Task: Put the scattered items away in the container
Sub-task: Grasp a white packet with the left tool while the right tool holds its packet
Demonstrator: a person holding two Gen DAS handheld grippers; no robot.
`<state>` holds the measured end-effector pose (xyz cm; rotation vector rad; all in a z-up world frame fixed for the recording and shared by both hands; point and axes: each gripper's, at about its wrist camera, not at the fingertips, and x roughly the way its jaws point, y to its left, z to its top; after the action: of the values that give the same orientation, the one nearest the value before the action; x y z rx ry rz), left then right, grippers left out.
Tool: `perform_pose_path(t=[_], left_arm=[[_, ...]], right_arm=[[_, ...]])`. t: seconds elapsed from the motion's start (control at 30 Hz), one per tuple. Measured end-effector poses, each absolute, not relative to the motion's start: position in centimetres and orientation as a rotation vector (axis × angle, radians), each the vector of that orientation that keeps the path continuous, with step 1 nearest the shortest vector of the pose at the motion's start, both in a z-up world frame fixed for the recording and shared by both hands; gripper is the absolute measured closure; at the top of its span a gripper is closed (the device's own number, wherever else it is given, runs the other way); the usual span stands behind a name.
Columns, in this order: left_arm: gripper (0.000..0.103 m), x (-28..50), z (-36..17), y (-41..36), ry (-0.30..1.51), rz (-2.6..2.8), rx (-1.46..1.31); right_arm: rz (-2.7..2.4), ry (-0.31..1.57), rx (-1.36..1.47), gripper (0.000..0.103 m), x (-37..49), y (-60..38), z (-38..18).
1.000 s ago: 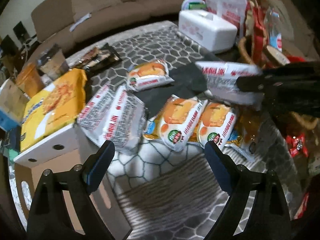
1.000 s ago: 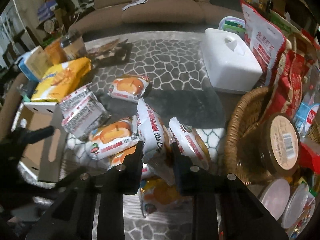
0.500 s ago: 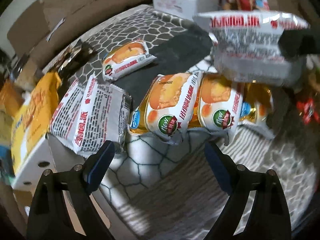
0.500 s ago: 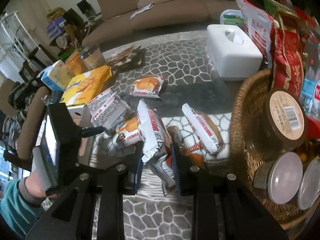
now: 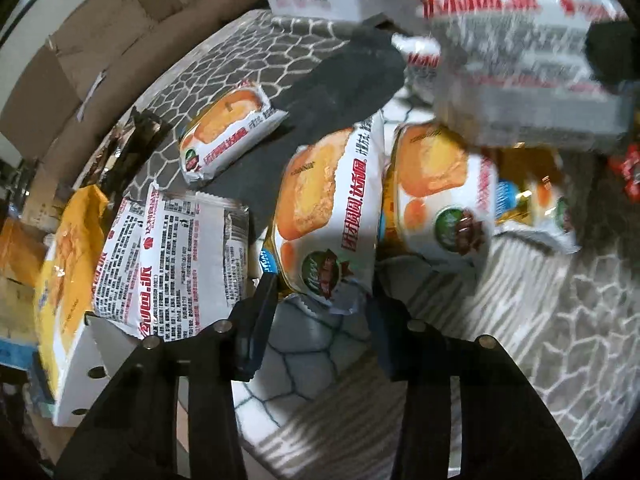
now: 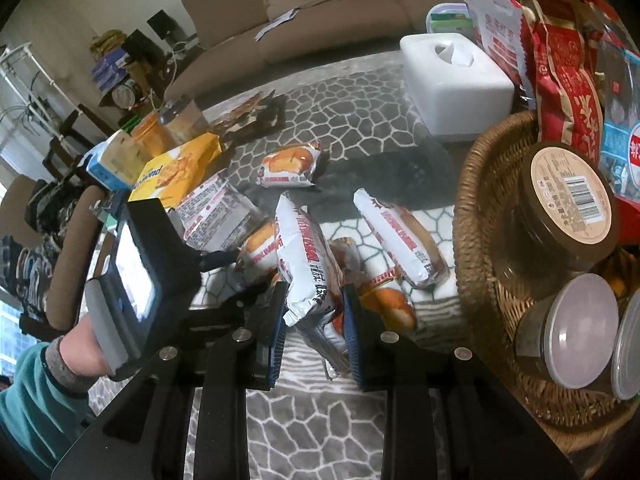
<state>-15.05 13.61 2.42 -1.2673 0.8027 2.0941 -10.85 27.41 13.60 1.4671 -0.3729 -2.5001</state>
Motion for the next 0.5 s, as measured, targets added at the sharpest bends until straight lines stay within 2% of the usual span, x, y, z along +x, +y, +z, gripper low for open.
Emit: perform_pose_path(t=[0.17,0.3,0.5], left_arm=[[0.069,-15.6,3.6,12.4,0.601,2.092,-1.323],[0.078,-15.8,5.0,11.4,0.451,2.129,-1.349],[0.08,-15.3,8.8,8.8,0.22,2.154,-1.327]], right_arm=[[-2.506,-0.395,1.464,0.077,-10.7,27.5,13.5],[-2.515,-0.385,1.457,0.077,-10.3,27.3,13.8],[-2.542,-0.343,1.425,0.078,-9.3,25.7,15.9]])
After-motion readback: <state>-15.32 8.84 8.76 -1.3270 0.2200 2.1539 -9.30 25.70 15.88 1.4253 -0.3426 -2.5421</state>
